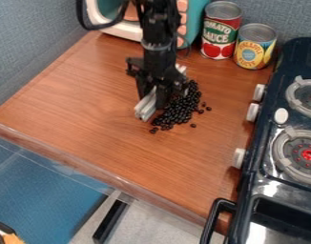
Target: Sweep into pile
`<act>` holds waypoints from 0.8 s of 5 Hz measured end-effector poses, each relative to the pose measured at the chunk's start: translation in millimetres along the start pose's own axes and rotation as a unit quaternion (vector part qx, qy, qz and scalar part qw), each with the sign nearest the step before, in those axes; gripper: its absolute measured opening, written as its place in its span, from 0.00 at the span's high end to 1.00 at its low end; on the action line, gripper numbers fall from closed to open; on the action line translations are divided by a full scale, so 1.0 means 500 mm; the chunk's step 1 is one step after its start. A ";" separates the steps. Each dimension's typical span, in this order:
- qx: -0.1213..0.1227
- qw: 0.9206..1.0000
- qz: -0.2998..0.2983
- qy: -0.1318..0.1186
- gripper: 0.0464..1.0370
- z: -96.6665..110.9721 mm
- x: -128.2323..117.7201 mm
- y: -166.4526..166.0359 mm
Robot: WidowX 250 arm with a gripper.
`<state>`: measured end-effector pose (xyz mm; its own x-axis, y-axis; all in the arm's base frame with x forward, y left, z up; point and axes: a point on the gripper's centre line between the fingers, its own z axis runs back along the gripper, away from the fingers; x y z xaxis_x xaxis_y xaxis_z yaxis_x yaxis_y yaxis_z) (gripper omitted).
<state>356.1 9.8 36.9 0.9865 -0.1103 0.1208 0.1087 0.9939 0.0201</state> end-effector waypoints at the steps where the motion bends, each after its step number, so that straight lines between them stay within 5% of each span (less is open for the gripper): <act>1: -0.011 0.999 0.017 -0.026 0.66 0.057 0.003 0.029; 2: -0.010 0.998 0.037 -0.039 0.66 0.085 0.013 0.086; 4: 0.034 0.998 0.055 -0.009 0.66 0.008 0.036 0.195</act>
<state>383.9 105.0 45.1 0.9898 -0.0018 0.1428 -0.0086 0.9974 0.0722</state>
